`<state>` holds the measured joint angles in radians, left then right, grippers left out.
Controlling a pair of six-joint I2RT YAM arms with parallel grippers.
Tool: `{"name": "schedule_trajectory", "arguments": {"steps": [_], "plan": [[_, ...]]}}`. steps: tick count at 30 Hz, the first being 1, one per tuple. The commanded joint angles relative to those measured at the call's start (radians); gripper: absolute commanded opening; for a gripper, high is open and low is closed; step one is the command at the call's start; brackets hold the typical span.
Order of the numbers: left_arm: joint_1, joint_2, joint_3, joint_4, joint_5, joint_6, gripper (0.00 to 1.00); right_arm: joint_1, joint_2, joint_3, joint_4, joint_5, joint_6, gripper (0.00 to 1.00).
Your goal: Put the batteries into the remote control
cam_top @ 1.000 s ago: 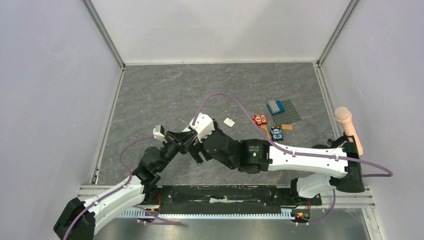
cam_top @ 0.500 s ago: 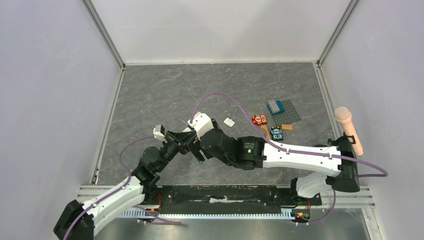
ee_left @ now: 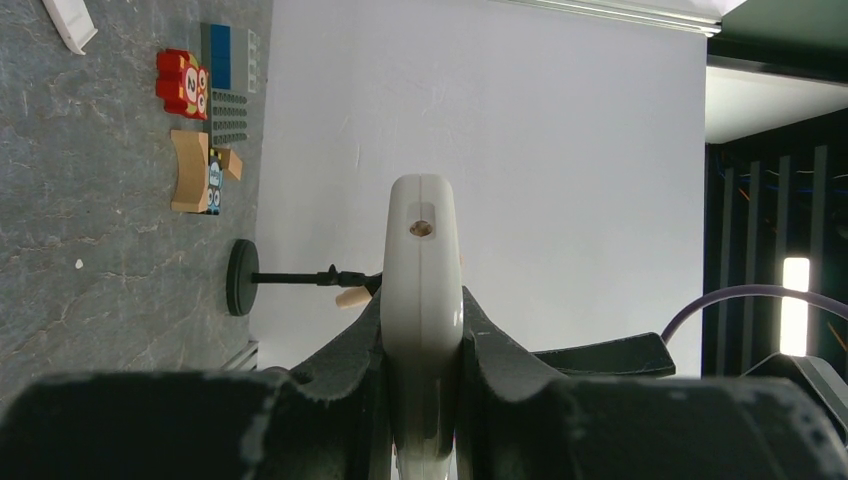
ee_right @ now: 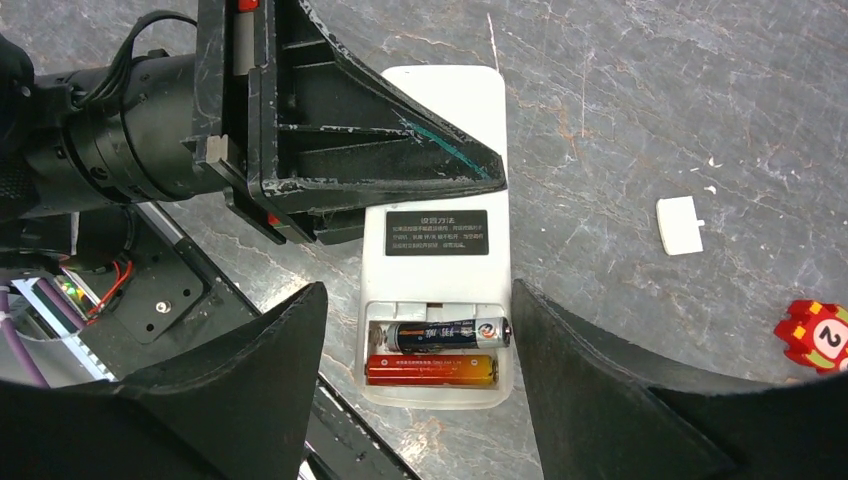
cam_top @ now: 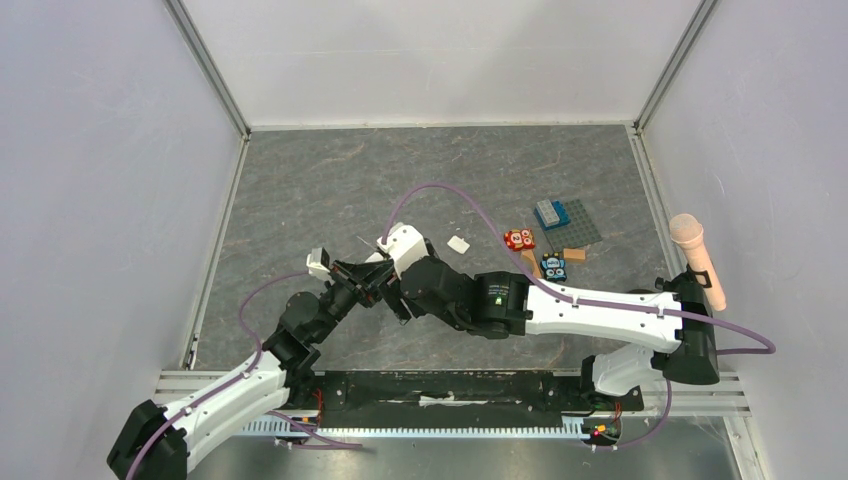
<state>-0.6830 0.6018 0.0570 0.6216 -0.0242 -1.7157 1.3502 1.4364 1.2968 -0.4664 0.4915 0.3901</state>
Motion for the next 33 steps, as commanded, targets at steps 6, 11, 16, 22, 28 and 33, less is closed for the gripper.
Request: {"name": "schedule_trajectory", "arguments": {"steps": [6,11,16,22,28,33], "plan": [[-0.002,-0.014,0.042,0.038,-0.049,-0.071,0.02,-0.001,-0.009,0.024,0.024,-0.012,0.101,0.72],[-0.001,-0.025,0.03,0.025,-0.074,-0.1,0.02,-0.002,-0.017,0.009,0.036,-0.017,0.118,0.74],[-0.001,-0.024,0.032,0.019,-0.037,-0.058,0.02,-0.02,-0.06,-0.007,0.059,0.002,0.146,0.82],[-0.001,-0.056,-0.003,0.027,0.013,-0.004,0.02,-0.141,-0.186,-0.137,0.167,-0.196,0.213,0.89],[0.0,-0.083,-0.038,0.115,0.085,0.054,0.02,-0.226,-0.303,-0.254,0.234,-0.355,0.301,0.89],[0.0,-0.08,-0.054,0.188,0.167,0.076,0.02,-0.253,-0.374,-0.337,0.336,-0.525,0.41,0.89]]}}
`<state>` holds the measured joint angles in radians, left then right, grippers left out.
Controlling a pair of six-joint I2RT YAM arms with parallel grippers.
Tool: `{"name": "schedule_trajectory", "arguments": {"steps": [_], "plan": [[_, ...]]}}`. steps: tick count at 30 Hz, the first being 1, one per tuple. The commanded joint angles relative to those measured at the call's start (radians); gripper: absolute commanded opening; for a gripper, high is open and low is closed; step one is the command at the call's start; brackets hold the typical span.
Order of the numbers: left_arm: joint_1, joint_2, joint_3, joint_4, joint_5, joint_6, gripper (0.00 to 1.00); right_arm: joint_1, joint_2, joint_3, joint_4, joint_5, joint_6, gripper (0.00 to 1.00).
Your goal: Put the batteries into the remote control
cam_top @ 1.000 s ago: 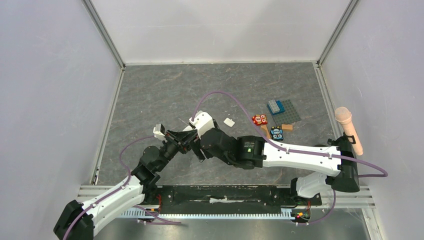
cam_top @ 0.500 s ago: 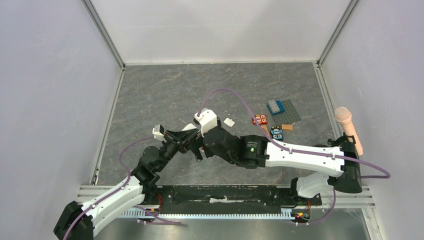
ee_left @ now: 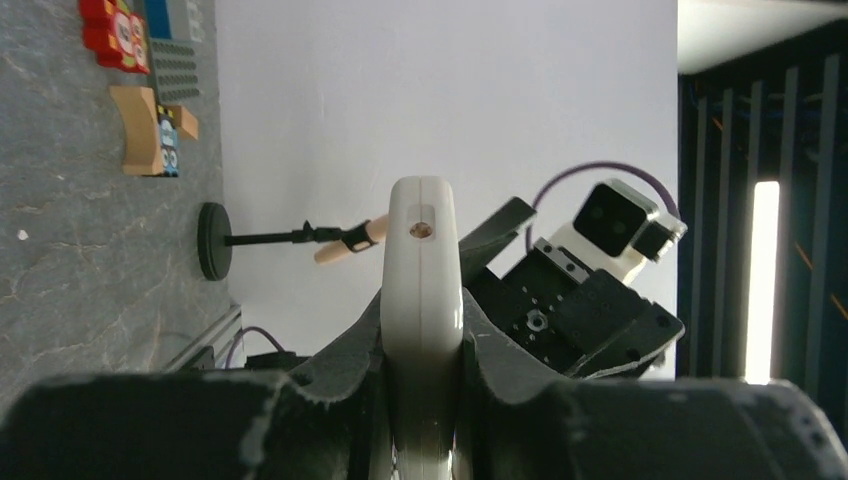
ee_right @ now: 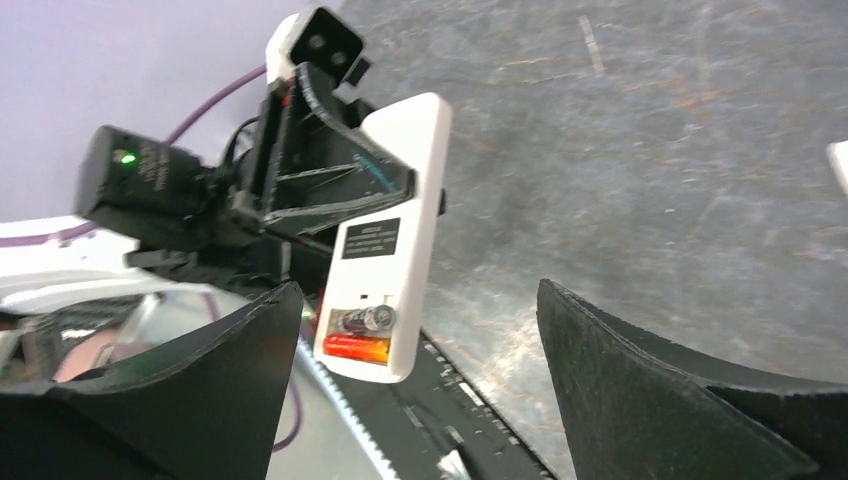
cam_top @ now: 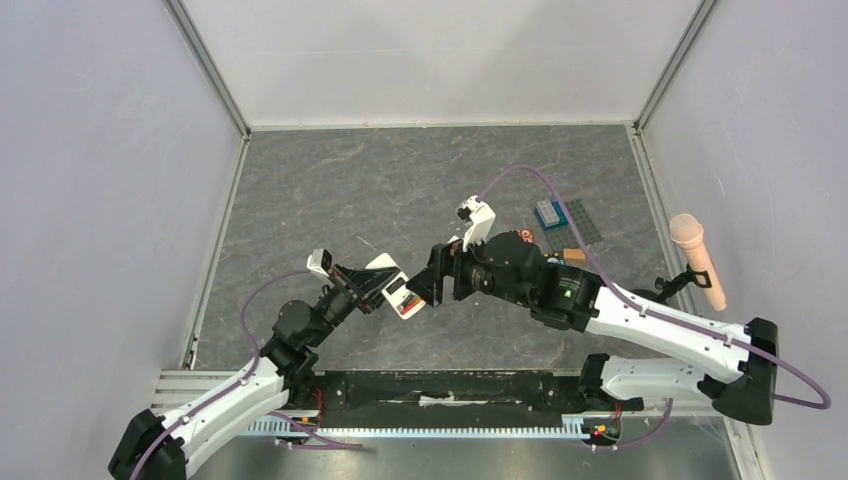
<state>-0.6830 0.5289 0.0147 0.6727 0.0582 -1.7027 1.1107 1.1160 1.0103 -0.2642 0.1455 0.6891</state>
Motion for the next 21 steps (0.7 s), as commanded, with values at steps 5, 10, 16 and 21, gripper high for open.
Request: {"name": "schedule_trajectory", "arguments": {"steps": [5,10,16,21], "plan": [[0.0,0.004,-0.013,0.248,0.162,0.06,0.02,-0.036,-0.106,-0.189,0.291,-0.334,0.258,0.89],[0.0,0.015,-0.013,0.295,0.195,0.041,0.02,-0.038,-0.139,-0.275,0.415,-0.393,0.366,0.82],[-0.001,0.014,0.007,0.257,0.222,0.071,0.02,-0.038,-0.158,-0.3,0.491,-0.412,0.416,0.82],[-0.001,0.024,0.023,0.245,0.233,0.086,0.02,-0.038,-0.163,-0.292,0.503,-0.412,0.424,0.83]]}}
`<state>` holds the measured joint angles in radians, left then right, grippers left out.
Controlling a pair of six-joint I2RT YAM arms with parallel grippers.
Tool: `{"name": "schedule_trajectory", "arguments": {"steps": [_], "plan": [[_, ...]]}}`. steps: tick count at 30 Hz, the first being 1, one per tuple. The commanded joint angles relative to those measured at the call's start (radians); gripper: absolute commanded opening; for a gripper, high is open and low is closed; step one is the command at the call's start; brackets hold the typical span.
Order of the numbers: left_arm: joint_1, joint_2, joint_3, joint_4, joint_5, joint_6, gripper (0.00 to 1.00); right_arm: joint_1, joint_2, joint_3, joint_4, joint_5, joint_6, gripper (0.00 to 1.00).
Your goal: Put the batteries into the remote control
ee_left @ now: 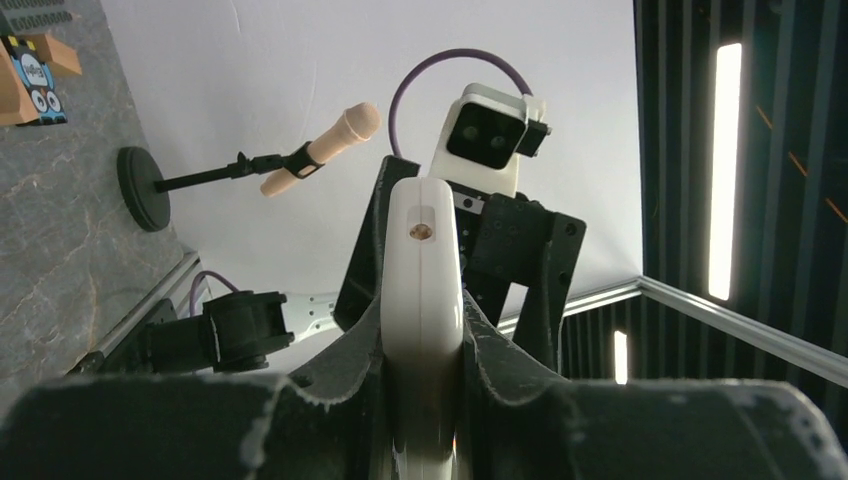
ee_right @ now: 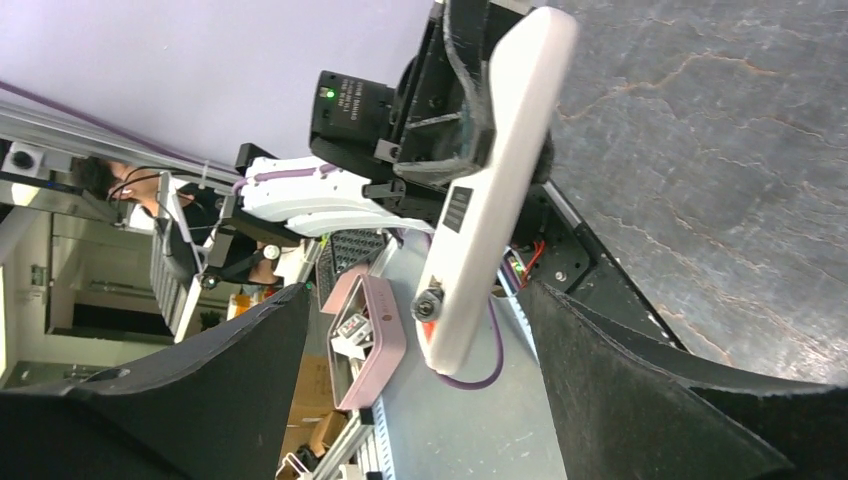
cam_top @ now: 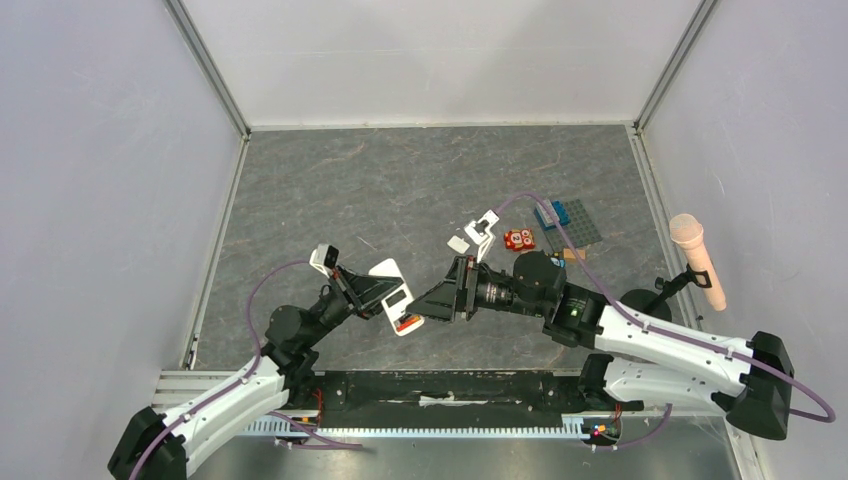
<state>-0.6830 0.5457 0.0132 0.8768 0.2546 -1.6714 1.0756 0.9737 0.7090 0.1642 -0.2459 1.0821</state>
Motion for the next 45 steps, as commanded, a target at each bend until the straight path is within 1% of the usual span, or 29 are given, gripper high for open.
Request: {"name": "schedule_trajectory", "arguments": {"steps": [1,3,6,9,15,20,23,29,32,34,37,39,42,45], "plan": [[-0.001,0.009,0.03,0.041,0.04,0.056,0.02,-0.004,-0.023,0.008,0.075,-0.015,0.036,0.83],[-0.001,0.011,0.038,0.042,0.05,0.062,0.02,-0.004,-0.031,0.0,0.075,-0.003,0.045,0.81],[-0.001,0.012,0.052,0.038,0.063,0.073,0.02,-0.013,-0.036,-0.021,0.076,0.007,0.07,0.68],[-0.001,0.011,0.076,0.013,0.079,0.085,0.02,-0.021,-0.04,-0.049,0.095,-0.002,0.094,0.6],[-0.001,0.017,0.096,0.001,0.087,0.085,0.02,-0.023,-0.037,-0.062,0.111,-0.013,0.1,0.55],[-0.001,0.022,0.109,0.007,0.088,0.074,0.02,-0.023,-0.021,-0.071,0.127,-0.031,0.117,0.44],[0.0,0.017,0.116,0.004,0.077,0.062,0.02,-0.023,-0.016,-0.078,0.137,-0.042,0.123,0.41],[-0.001,-0.012,0.12,-0.059,0.027,0.019,0.02,-0.023,-0.012,-0.085,0.141,-0.032,0.114,0.43],[-0.001,-0.025,0.134,-0.116,0.031,0.012,0.02,-0.023,-0.008,-0.079,0.14,-0.016,0.113,0.49],[-0.001,-0.034,0.137,-0.146,0.035,0.013,0.02,-0.024,-0.005,-0.068,0.14,-0.002,0.112,0.57],[-0.001,-0.046,0.131,-0.172,0.03,0.004,0.02,-0.028,-0.01,-0.062,0.145,0.024,0.14,0.63],[-0.001,-0.051,0.132,-0.186,0.025,0.0,0.02,-0.029,-0.02,-0.073,0.166,0.038,0.161,0.7],[-0.001,-0.053,0.139,-0.2,0.024,-0.004,0.02,-0.032,-0.033,-0.081,0.169,0.049,0.177,0.73],[0.0,-0.046,0.142,-0.201,0.023,-0.008,0.02,-0.034,-0.046,-0.09,0.17,0.058,0.184,0.74]]}}
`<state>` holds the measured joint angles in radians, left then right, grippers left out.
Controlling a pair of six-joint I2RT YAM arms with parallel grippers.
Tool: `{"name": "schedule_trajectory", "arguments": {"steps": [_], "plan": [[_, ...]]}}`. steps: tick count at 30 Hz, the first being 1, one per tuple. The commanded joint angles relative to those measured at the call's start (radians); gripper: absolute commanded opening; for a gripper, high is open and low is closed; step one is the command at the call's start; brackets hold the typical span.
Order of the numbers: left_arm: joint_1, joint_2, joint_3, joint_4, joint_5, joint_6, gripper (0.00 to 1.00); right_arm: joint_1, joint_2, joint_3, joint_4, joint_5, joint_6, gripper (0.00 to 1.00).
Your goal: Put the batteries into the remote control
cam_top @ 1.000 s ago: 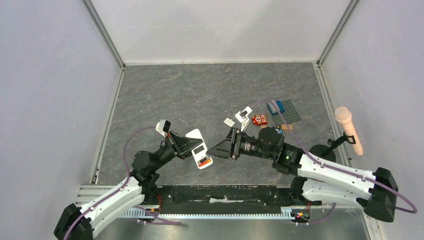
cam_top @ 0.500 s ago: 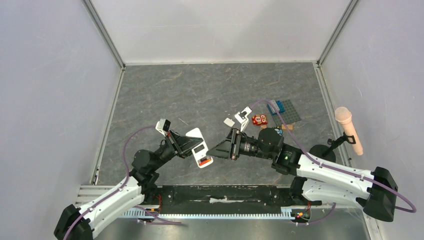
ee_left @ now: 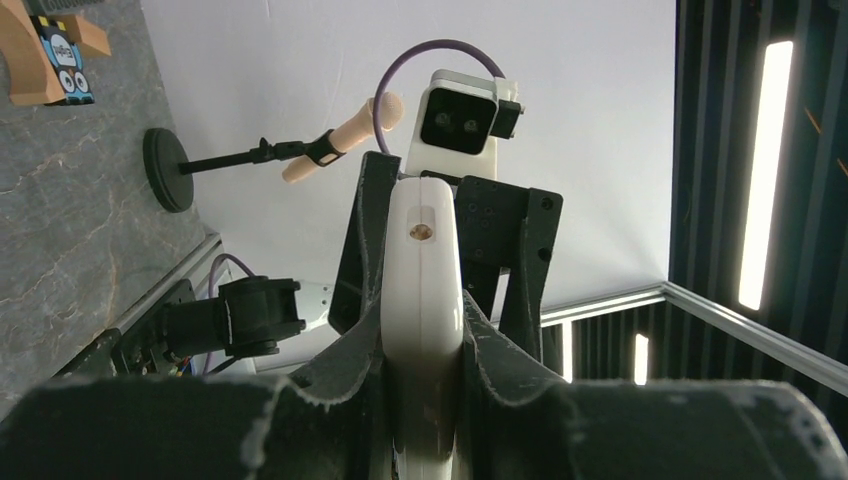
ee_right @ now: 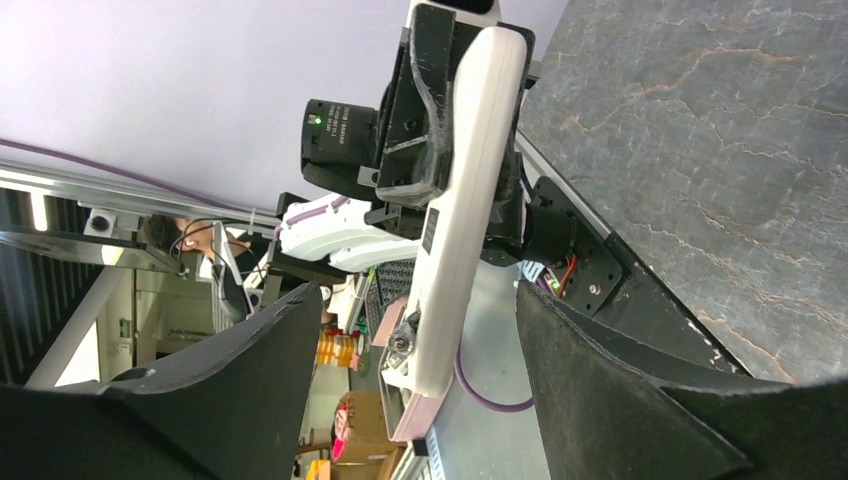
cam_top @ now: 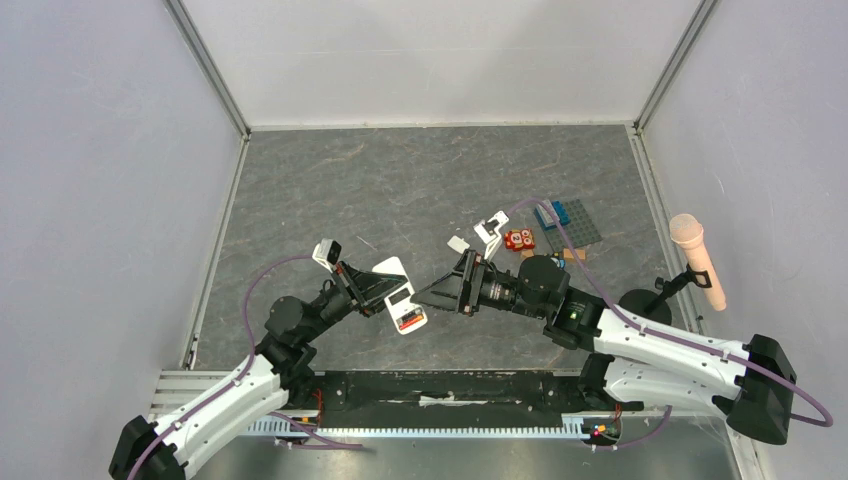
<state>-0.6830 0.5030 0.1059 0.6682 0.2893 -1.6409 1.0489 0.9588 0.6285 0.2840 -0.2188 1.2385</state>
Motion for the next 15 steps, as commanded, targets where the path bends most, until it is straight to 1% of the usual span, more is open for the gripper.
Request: {"name": "schedule_trajectory", "arguments": {"steps": [1,5,12,15], "plan": [[-0.001,0.001,0.048,0.008,-0.012,-0.041,0.02,-0.007,-0.031,-0.01,0.054,0.027,0.026,0.74],[-0.001,0.0,0.041,0.013,-0.018,-0.06,0.02,-0.007,-0.028,-0.009,0.056,0.006,0.016,0.7],[-0.001,-0.013,0.038,0.013,-0.036,-0.079,0.02,-0.007,-0.013,-0.039,0.085,-0.032,0.041,0.56],[-0.001,-0.015,0.037,0.011,-0.037,-0.081,0.02,-0.007,-0.006,-0.038,0.092,-0.039,0.039,0.53]]}}
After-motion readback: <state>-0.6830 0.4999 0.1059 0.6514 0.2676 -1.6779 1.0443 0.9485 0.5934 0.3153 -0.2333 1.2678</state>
